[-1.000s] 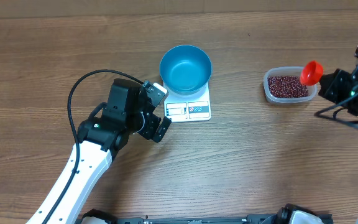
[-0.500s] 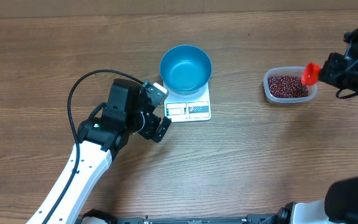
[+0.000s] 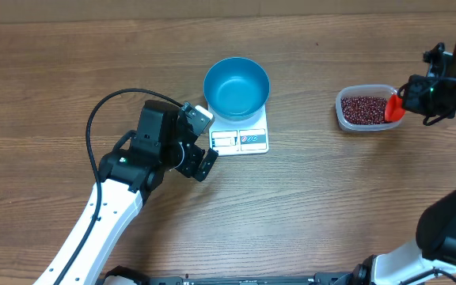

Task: Scoop item into bowl and weigh 150g on scale
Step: 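Scoop red beans with the right gripper's scoop and lift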

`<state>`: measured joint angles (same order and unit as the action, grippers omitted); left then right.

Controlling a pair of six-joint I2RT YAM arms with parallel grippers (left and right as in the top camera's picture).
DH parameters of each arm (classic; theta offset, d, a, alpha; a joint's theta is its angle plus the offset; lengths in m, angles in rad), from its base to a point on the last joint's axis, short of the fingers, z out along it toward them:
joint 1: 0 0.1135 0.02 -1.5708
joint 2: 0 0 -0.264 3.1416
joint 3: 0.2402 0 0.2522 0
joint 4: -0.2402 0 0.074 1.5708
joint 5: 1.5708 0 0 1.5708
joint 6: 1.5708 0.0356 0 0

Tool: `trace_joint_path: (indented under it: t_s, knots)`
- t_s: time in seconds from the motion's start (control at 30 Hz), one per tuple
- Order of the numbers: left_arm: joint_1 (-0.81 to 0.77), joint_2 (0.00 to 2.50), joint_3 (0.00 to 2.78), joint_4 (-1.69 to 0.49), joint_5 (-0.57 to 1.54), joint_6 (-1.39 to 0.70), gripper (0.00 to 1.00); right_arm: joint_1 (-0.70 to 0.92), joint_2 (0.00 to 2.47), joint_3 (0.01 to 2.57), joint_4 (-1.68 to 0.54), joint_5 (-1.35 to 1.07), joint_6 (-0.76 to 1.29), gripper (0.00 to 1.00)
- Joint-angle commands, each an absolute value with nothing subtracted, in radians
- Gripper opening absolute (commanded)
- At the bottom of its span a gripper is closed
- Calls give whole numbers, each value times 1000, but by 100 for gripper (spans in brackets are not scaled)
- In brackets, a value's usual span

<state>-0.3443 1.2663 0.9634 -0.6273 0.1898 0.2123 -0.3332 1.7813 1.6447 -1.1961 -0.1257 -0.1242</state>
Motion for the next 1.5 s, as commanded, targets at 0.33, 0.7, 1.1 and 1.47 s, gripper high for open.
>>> trace_joint_path:
  t_s: [0.33,0.7,1.1,1.47]
  knots:
    - [-339,1272,958,-624,184,198,100,-334,1809,1552,-1157,-179,-128,4]
    - [-339,1272,958,-624,183,198,100,-329,1809,1472,-1097,-297,-75,4]
    - [-339,1272,958,-624,184,198,99,-329,1809,1399,-1053,-407,-22,4]
    - [-339,1272,958,-624,183,198,100,-330,1809,1393,-1044,-485,99,4]
